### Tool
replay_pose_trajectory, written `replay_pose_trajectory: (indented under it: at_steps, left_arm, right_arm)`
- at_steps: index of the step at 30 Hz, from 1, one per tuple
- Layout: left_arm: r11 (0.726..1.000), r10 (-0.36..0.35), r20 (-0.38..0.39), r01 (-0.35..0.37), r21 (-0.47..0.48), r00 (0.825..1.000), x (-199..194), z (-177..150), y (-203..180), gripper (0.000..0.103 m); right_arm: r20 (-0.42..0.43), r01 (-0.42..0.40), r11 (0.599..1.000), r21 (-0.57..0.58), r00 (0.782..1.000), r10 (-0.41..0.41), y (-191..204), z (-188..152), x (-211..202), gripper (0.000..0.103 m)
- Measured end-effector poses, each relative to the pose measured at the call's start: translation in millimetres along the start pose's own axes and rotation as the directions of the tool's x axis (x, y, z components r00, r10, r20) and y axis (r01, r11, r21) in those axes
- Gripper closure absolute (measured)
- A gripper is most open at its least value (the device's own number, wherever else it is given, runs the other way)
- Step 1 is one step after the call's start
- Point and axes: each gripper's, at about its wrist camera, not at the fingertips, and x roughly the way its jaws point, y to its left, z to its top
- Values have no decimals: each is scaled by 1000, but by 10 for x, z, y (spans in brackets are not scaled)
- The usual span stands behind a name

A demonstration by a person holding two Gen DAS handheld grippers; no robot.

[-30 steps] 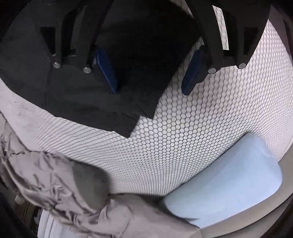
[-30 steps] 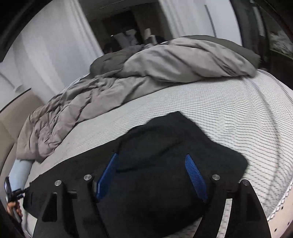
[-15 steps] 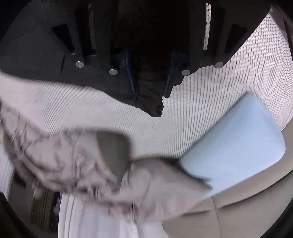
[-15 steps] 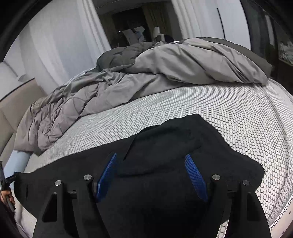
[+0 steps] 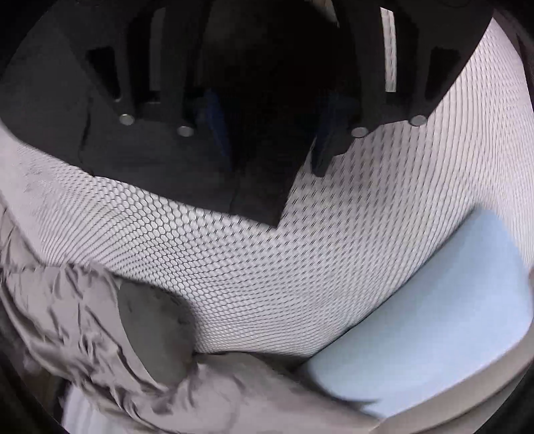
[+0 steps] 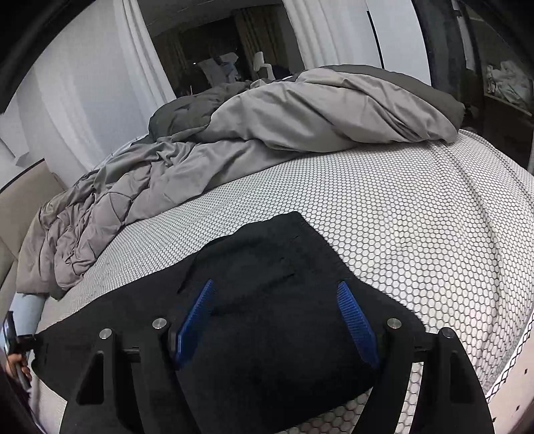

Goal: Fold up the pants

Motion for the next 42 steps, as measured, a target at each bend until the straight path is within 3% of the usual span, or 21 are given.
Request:
replay_pose_trajectory:
  at_steps: [2,6,9,10,11,14,17,18,20,21,23,26,27,28,29,30,31,32,34,36,42]
  left_arm:
    - [998,-33,51,35,-46,998,-270,-111,95,54]
    - [995,-100,134,100,5,986,-805,-234,-121,53]
    - [968,-214,128,192,163,968,-1048,-317,-790,46]
    - [943,-256,109,224,244,961,-1117,-383,-1094,42]
    - [911,-296,84,255,323,952,-1187,-484,-1413,38]
    - [738,-396,-32,339,584,918,-1201,-757,-2544,36]
    - [610,-409,-128,375,698,904,-1139,-1092,-3481,36]
    - [564,-419,-176,408,718,891,-1110,-1194,-3779,36]
    - [498,-429,-231,442,746,873,-1068,-1419,-4191,36]
    - [442,-427,-258,449,777,867,-1074,-1570,-4480,36]
    - [367,-413,-264,425,827,872,-1037,-1881,-4831,36]
    - [282,-339,-249,350,893,907,-894,-2198,-5336,36]
    - [269,-321,-245,337,902,915,-843,-2264,-5456,37]
    - [256,-312,-256,340,905,915,-808,-2323,-5569,46]
    - [246,-315,-276,359,900,908,-798,-2365,-5636,66]
    - [230,-321,-306,387,893,897,-814,-2393,-5692,78]
    - [210,-318,-309,385,899,896,-849,-2409,-5682,95]
    - [192,-313,-288,357,914,905,-883,-2446,-5688,100]
    - [150,-307,-277,334,931,910,-950,-2516,-5701,103]
    - [136,-307,-275,328,935,911,-1028,-2558,-5680,103]
    - [207,-321,-203,278,938,925,-1145,-2387,-5775,103]
  right_arm:
    - [-5,-2,1000,20,1000,2,-84,4,-6,22]
    - [-35,4,998,68,999,-1,-207,-14,27,22]
    - [-40,-11,998,67,999,14,-181,-18,32,22]
    - [-40,-15,998,66,999,18,-164,-22,27,22]
    - [-39,-22,998,63,999,24,-147,-26,21,22]
    - [-39,-43,998,51,998,45,-75,-38,4,22]
    - [-54,-62,997,37,996,64,-24,-53,8,22]
    - [-66,-76,997,34,995,78,-9,-61,15,22]
    - [-101,-117,993,23,988,118,26,-78,46,21]
    - [-119,-137,991,4,984,136,61,-90,60,21]
    - [-148,-159,987,-39,977,151,138,-115,91,21]
    - [-182,-175,981,-82,971,158,225,-161,140,21]
    - [-193,-179,980,-88,968,160,237,-176,156,21]
    - [-203,-181,979,-97,966,158,241,-186,169,21]
    - [-208,-178,979,-104,966,153,236,-191,172,21]
    - [-207,-175,979,-103,967,151,217,-195,165,21]
    - [-207,-175,980,-99,966,152,199,-191,166,21]
    - [-205,-173,981,-89,967,152,159,-182,158,21]
    - [-199,-163,984,-69,969,146,77,-169,138,21]
    - [-197,-147,989,-35,971,137,-21,-155,126,20]
    - [-173,-120,992,31,977,123,-223,-116,38,20]
